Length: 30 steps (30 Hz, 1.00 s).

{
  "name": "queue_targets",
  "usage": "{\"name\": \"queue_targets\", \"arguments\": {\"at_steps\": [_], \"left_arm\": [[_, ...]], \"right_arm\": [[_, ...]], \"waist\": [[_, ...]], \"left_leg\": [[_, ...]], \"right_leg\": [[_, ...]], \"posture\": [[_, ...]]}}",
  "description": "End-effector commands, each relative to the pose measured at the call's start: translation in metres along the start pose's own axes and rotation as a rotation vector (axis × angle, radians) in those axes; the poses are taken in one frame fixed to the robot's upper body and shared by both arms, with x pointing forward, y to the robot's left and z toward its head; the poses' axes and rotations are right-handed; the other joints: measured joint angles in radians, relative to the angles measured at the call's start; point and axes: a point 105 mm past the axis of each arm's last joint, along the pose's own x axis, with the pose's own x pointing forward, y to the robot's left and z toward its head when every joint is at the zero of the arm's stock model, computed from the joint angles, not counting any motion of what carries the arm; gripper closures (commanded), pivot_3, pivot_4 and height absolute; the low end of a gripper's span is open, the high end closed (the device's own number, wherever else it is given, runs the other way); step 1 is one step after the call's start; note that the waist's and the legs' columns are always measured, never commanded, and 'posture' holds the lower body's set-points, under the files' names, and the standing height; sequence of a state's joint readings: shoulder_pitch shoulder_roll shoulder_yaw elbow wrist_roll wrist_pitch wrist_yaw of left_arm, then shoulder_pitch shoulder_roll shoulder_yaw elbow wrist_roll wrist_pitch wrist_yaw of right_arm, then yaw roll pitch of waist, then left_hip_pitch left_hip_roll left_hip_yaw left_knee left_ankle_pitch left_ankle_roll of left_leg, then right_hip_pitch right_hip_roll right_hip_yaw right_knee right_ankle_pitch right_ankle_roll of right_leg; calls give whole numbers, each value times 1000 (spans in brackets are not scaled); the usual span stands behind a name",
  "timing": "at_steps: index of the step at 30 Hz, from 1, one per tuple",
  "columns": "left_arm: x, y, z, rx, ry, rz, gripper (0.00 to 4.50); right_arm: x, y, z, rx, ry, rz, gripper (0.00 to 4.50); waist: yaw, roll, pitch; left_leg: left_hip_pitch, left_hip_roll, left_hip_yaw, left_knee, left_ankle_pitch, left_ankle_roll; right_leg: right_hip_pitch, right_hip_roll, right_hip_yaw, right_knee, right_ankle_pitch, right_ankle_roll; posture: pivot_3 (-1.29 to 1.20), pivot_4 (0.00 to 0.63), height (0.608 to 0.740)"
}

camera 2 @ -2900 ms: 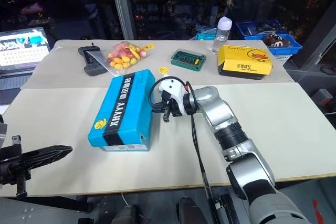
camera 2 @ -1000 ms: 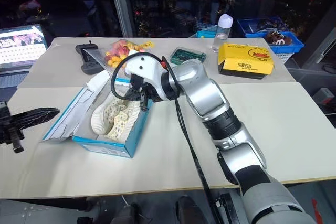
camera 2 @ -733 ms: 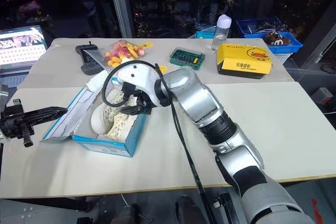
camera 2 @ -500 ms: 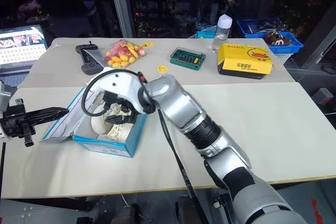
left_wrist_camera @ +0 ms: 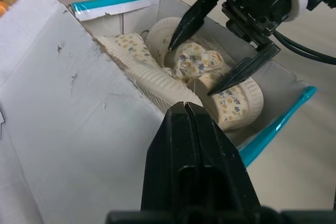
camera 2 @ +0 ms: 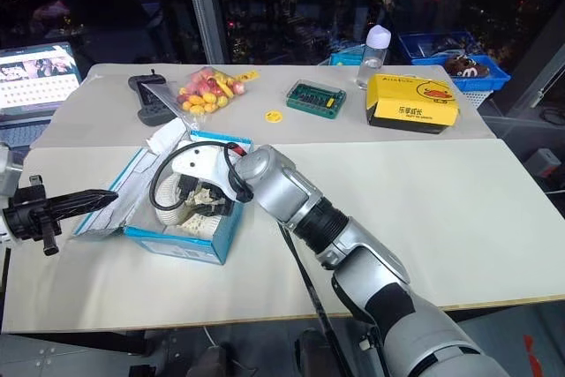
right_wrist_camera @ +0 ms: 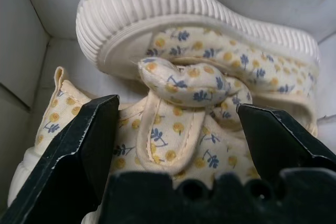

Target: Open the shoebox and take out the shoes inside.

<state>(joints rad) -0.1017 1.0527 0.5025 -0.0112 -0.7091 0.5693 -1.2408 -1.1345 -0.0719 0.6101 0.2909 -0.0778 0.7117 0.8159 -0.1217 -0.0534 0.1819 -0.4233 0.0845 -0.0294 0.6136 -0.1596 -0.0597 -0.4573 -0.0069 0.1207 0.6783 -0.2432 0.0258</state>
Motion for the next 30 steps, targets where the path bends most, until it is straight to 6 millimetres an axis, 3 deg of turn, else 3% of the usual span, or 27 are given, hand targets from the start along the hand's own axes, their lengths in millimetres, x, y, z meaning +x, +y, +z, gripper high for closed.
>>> {"name": "queue_targets", "arguments": {"at_steps": [1, 5, 8, 16, 18, 23, 30], "left_arm": [[-6, -1, 14, 50, -37, 20, 4500], [-7, -2, 14, 51, -37, 22, 4500], [-7, -2, 13, 50, -37, 22, 4500], [-6, -2, 14, 53, -36, 23, 4500], [-6, -1, 14, 53, -35, 25, 4500], [-5, -1, 14, 57, -34, 29, 4500], [-5, -1, 14, 58, -30, 31, 4500]], "right_arm": [[2, 1, -14, -22, 60, 6, 318], [3, 4, -14, -14, 57, 27, 318], [3, 6, -14, -8, 55, 35, 975], [3, 11, -13, 10, 47, 60, 3696], [4, 10, -13, 16, 44, 57, 4196], [-2, 3, 1, 93, -26, 49, 4196], [-49, -27, 47, 238, -274, 47, 4196]], "waist": [[0, 0, 0], [0, 0, 0], [0, -1, 0], [0, -1, 0], [0, -1, 0], [-1, -1, 0], [0, 0, 0]], "left_leg": [[0, 0, 0, 0, 0, 0], [1, 0, 0, 0, 0, 0], [1, 0, 0, 0, 0, 0], [1, 0, 0, 1, 0, 0], [1, 0, 0, 1, 0, 0], [1, 0, 0, 1, 0, 0], [-2, 0, 0, 0, 0, 0]], "right_leg": [[0, 0, 0, 0, 0, 0], [1, 0, 0, 1, 1, 0], [1, 0, 0, 1, 1, 0], [1, 0, 0, 1, 1, 0], [1, 0, 0, 1, 1, 0], [0, 0, 0, 0, 0, 0], [-1, 0, 0, 0, 0, 0]], "posture": [[0, 150, 726], [0, 150, 726], [0, 150, 726], [0, 150, 726], [0, 150, 726], [0, 150, 726], [0, 150, 726]]}}
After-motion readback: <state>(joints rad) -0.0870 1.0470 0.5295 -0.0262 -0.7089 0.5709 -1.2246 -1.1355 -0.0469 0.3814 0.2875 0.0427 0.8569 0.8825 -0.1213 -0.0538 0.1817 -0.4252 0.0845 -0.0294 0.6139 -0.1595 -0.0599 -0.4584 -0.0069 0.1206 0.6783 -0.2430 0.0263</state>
